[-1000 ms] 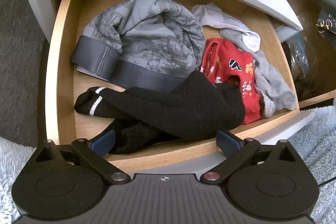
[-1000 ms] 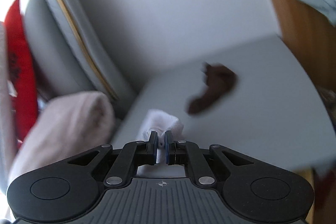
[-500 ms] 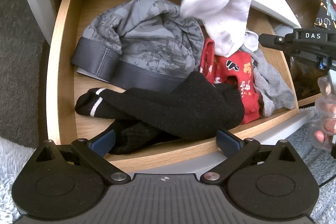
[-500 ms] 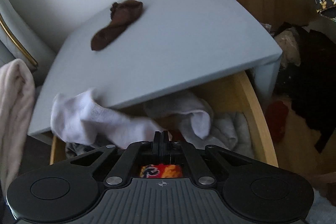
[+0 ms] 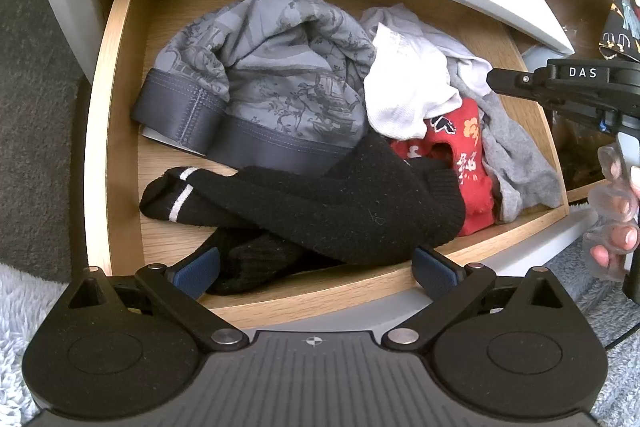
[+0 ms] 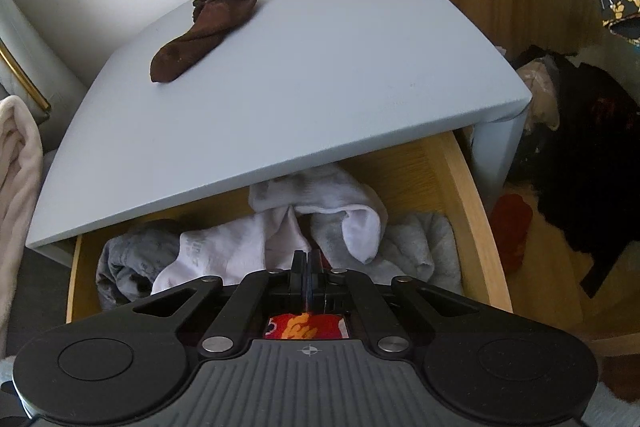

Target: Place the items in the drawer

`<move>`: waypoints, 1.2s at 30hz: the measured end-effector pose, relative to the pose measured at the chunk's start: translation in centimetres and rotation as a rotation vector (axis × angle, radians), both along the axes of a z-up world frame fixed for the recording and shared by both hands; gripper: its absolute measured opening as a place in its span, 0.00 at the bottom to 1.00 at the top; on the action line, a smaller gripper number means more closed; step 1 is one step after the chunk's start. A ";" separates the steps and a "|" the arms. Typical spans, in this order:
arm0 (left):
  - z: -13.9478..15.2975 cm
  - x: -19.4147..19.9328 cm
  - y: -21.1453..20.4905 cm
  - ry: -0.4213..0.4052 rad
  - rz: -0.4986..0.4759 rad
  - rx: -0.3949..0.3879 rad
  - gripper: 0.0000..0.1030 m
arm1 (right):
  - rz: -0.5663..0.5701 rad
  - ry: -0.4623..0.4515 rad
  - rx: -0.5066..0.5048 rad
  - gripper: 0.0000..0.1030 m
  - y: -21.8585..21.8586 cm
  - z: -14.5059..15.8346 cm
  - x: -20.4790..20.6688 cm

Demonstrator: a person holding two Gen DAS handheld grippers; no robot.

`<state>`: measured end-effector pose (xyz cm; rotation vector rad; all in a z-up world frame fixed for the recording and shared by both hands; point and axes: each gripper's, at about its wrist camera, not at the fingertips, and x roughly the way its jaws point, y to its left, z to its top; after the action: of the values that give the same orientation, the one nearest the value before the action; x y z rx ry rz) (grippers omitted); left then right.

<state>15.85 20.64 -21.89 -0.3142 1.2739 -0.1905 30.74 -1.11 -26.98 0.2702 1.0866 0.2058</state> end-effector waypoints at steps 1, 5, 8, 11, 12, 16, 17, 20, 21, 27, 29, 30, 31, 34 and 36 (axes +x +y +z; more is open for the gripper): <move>0.0 0.0 0.0 0.000 0.000 0.000 1.00 | 0.006 -0.002 -0.001 0.04 0.1 0.0 0.0; 0.0 0.0 0.0 -0.001 -0.001 0.000 1.00 | 0.047 -0.025 -0.016 0.13 0.7 0.2 0.0; 0.0 0.0 0.0 -0.001 -0.001 0.000 1.00 | 0.078 -0.047 -0.020 0.21 1.3 0.5 -0.1; 0.0 0.0 -0.1 -0.001 -0.001 0.000 1.00 | 0.118 -0.064 -0.035 0.25 2.0 0.7 -0.1; 0.0 0.0 -0.1 -0.001 -0.001 0.000 1.00 | 0.126 -0.064 -0.040 0.27 2.2 0.7 -0.1; 0.0 0.0 -0.1 -0.001 -0.001 0.001 1.00 | 0.132 -0.065 -0.064 0.38 2.4 0.7 0.0; 0.0 0.0 -0.1 -0.001 -0.001 0.000 1.00 | 0.128 -0.063 -0.069 0.39 2.4 0.7 0.0; 0.0 0.0 -0.1 -0.002 -0.001 0.000 1.00 | 0.117 -0.055 -0.081 0.51 2.2 0.6 0.1; 0.0 0.0 -0.1 -0.002 -0.001 0.001 1.00 | 0.115 -0.055 -0.085 0.55 2.2 0.5 0.1; 0.0 -0.1 -0.1 -0.002 -0.001 0.000 1.00 | 0.128 -0.057 -0.096 0.65 2.4 0.6 0.0; 0.0 0.0 -0.1 -0.002 -0.002 0.000 1.00 | 0.139 -0.064 -0.100 0.69 2.6 0.8 0.0; 0.0 0.0 -0.1 -0.002 -0.002 0.000 1.00 | 0.144 -0.067 -0.101 0.73 2.7 0.9 0.0; 0.0 0.0 0.0 -0.002 -0.002 0.000 1.00 | 0.151 -0.069 -0.100 0.76 2.8 0.9 0.0; 0.0 0.0 -0.1 -0.001 -0.002 0.000 1.00 | 0.169 -0.073 -0.112 0.81 3.1 1.0 -0.2; 0.0 0.0 0.0 -0.002 -0.002 0.000 1.00 | 0.176 -0.077 -0.124 0.85 3.2 1.1 -0.2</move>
<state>15.87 20.60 -21.90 -0.3132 1.2726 -0.1924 30.55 2.14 -25.91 0.0543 1.0428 0.3023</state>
